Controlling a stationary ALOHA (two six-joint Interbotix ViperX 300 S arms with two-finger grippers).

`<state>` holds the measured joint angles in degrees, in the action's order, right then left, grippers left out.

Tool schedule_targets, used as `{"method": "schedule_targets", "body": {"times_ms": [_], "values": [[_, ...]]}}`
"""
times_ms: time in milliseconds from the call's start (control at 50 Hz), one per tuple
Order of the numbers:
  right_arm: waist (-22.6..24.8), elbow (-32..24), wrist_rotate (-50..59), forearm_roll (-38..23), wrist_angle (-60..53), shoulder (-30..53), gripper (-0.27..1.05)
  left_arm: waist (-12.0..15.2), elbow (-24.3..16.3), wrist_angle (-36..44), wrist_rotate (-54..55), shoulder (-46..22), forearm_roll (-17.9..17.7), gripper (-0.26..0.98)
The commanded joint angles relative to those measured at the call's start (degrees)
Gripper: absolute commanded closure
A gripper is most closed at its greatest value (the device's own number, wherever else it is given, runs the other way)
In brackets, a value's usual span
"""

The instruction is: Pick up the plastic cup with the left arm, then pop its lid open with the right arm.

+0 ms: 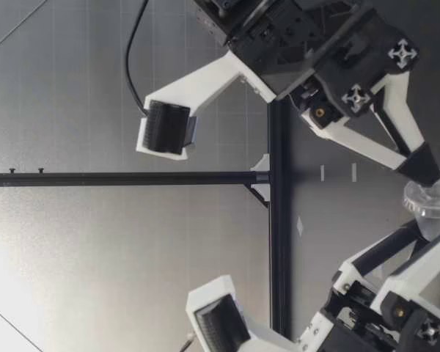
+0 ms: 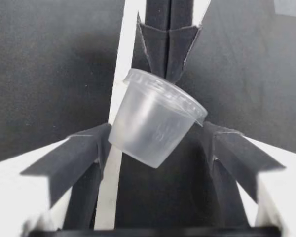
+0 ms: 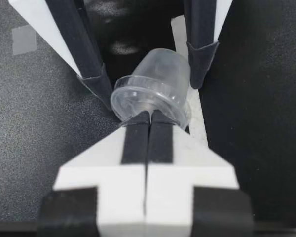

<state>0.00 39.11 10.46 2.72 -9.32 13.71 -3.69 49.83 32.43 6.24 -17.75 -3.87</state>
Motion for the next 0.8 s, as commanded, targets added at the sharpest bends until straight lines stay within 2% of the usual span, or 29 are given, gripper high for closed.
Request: {"method": "schedule_targets", "body": {"times_ms": [0,240,500,780], "values": [[-0.4,-0.6,0.0,0.0,-0.2,-0.9,0.9,0.2,-0.5,-2.5,0.2,0.7,-0.1,0.09],[-0.4,-0.6,0.0,0.0,-0.2,-0.9,0.9,0.2,-0.4,-6.5,-0.2,1.8,0.0,0.18],[-0.4,-0.5,-0.1,-0.1,0.1,-1.1,0.9,0.2,-0.2,-6.5,-0.3,2.0,0.1,0.28],[-0.4,0.0,0.1,0.0,0.6,-2.3,0.9,0.2,-0.1,-6.6,-0.4,2.2,0.4,0.31]]}}
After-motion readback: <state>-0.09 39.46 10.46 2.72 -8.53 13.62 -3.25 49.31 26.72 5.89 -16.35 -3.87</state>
